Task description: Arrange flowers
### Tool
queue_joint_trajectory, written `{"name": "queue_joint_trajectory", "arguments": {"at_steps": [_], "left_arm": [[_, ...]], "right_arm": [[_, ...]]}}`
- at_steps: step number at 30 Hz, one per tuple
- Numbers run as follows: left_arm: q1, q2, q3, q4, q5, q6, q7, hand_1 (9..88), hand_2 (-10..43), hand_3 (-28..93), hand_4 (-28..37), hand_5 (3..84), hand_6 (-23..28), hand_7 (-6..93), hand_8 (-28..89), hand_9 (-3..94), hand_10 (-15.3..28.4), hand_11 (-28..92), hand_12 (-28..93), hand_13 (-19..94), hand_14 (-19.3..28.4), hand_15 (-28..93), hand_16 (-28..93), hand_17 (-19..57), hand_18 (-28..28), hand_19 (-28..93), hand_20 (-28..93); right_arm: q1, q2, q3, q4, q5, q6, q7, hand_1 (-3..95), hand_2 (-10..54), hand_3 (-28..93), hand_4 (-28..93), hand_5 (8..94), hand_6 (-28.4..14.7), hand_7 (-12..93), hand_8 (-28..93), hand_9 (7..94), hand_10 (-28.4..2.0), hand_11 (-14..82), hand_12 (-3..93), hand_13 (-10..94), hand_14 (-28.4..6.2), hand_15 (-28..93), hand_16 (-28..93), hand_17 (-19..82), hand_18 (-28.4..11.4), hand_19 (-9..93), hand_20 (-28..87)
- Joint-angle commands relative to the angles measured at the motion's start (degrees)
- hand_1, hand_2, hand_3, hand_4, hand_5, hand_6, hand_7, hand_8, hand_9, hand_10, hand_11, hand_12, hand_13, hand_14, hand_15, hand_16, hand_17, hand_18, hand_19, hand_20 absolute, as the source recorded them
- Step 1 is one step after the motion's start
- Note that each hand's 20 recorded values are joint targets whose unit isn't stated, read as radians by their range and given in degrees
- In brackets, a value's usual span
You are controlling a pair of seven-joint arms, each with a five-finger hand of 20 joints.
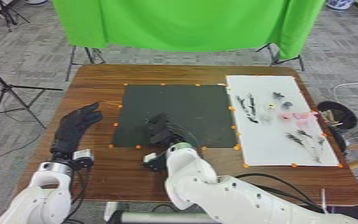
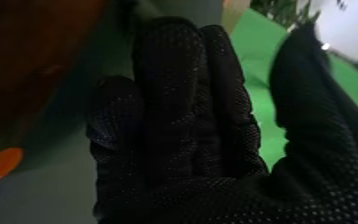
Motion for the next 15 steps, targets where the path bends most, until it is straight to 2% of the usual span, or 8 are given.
{"name": "queue_joint_trajectory", "arguments": {"at_steps": [1, 4, 6, 9, 13, 15], "left_arm": [[1.53, -0.57, -0.86, -0.46, -0.34, -0.3, -0.38, 16.3, -3.5, 71, -28.3, 50.8, 0.4, 13.4, -8, 46.7, 13.7, 17, 11, 38, 16.0, 18, -1, 9.2, 9.8, 2, 18], [2.06, -0.55, -1.3, -0.71, -0.47, -0.07, -0.38, 16.4, -3.5, 71, -28.3, 50.9, 0.3, 13.3, -8, 46.7, 13.6, 17, 11, 38, 16.0, 18, -1, 9.2, 9.8, 2, 18], [1.41, -0.43, -0.97, -0.4, -0.58, -0.11, -0.44, 16.4, -3.5, 71, -28.3, 50.9, 0.3, 13.3, -8, 46.6, 13.6, 17, 11, 38, 16.0, 18, -1, 9.2, 9.8, 2, 18], [1.47, -0.58, -0.84, -0.45, -0.61, 0.01, -0.46, 16.2, -3.6, 71, -28.3, 50.9, 0.3, 13.4, -8, 46.7, 13.6, 17, 11, 38, 16.0, 18, -1, 9.2, 9.8, 2, 18], [0.59, -0.62, -0.49, 0.16, -0.43, -0.56, -0.64, 16.2, -3.6, 71, -28.3, 50.9, 0.2, 13.4, -8, 46.6, 13.6, 17, 11, 38, 15.9, 18, -1, 9.2, 9.8, 2, 18], [1.17, -0.59, -0.71, -0.18, -0.54, -0.51, -0.37, 16.3, -3.5, 71, -28.3, 50.9, 0.2, 13.4, -8, 46.7, 13.6, 17, 11, 38, 15.9, 18, -1, 9.2, 9.8, 2, 18]], "right_arm": [[0.96, 2.95, -1.82, -0.67, -4.94, -6.08, -1.48, 23.0, 0.1, 70, -5, 64.5, -3.0, 38, -13, 69.6, -18.0, 23.2, 24.1, 86, -8.4, 50, 28, 65, -12.2, 85, 29], [1.0, 3.39, -1.71, -0.7, -3.84, -6.21, -1.66, 21.7, 0.2, 70, -5, 64.0, -3.0, 36, -12, 68.7, -18.2, 22.2, 23.7, 87, -8.4, 52, 28, 64, -13.0, 89, 28], [1.01, 3.52, -1.11, -0.88, -1.29, -5.97, -2.14, 21.2, 0.4, 70, -5, 63.4, -3.0, 35, -11, 67.8, -18.4, 21.4, 23.5, 87, -8.4, 53, 28, 64, -13.1, 90, 28], [0.79, 3.24, -0.19, -0.68, 1.27, -6.55, -3.4, 20.9, 0.7, 69, -5, 62.7, -2.6, 33, -11, 66.7, -18.3, 18.2, 21.5, 86, -8.3, 53, 27, 64, -13.2, 91, 27], [1.02, 3.02, -0.07, -0.87, 1.79, -7.02, -3.8, 20.7, 0.9, 69, -5, 62.4, -2.4, 32, -10, 66.1, -18.2, 16.4, 20.1, 86, -8.4, 53, 27, 63, -13.5, 91, 26], [1.12, 2.99, -0.46, -1.48, 3.24, -6.26, -3.76, 20.6, 1.1, 69, -6, 62.3, -2.4, 32, -10, 65.9, -18.1, 16.2, 20.0, 86, -8.3, 53, 27, 63, -13.4, 91, 25]]}}
